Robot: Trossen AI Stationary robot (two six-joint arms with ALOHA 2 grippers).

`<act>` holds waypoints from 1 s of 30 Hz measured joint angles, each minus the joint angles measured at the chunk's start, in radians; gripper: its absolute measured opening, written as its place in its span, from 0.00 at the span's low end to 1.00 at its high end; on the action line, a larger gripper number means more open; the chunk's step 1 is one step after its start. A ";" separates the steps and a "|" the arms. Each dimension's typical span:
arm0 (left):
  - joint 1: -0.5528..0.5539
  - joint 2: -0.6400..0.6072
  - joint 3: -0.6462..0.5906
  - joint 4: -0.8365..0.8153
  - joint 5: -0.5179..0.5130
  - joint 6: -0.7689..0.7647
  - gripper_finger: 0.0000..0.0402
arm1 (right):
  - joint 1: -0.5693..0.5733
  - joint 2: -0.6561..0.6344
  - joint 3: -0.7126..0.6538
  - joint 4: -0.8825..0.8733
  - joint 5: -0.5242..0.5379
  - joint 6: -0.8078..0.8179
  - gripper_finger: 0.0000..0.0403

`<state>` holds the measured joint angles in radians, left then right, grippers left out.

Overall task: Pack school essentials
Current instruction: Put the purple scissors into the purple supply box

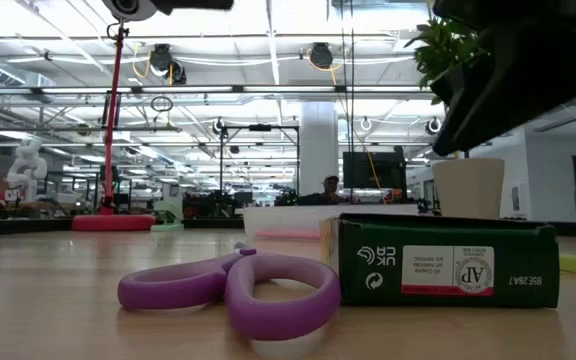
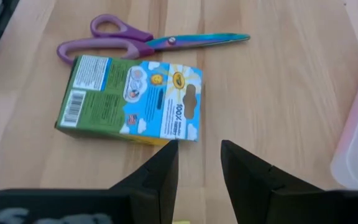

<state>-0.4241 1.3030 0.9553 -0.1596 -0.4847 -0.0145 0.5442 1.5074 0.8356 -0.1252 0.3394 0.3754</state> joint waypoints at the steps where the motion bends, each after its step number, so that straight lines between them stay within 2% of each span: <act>1: -0.004 0.033 0.025 -0.034 0.017 0.006 0.57 | 0.000 0.000 -0.009 0.016 0.000 -0.010 0.29; 8: -0.010 0.295 0.223 -0.264 0.187 0.088 0.57 | 0.000 0.000 -0.045 0.058 0.001 -0.028 0.29; 18: -0.001 0.616 0.506 -0.562 0.303 0.304 0.57 | 0.008 -0.004 -0.051 0.091 -0.001 -0.029 0.29; 25: -0.001 0.718 0.542 -0.589 0.301 0.544 0.57 | 0.043 -0.051 -0.051 0.080 -0.002 -0.046 0.29; 30: -0.001 0.766 0.542 -0.578 0.235 0.684 0.57 | 0.063 -0.106 -0.051 0.057 0.000 -0.046 0.29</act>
<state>-0.4252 2.0686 1.4975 -0.7380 -0.2501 0.6697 0.6070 1.4018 0.7841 -0.0677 0.3394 0.3296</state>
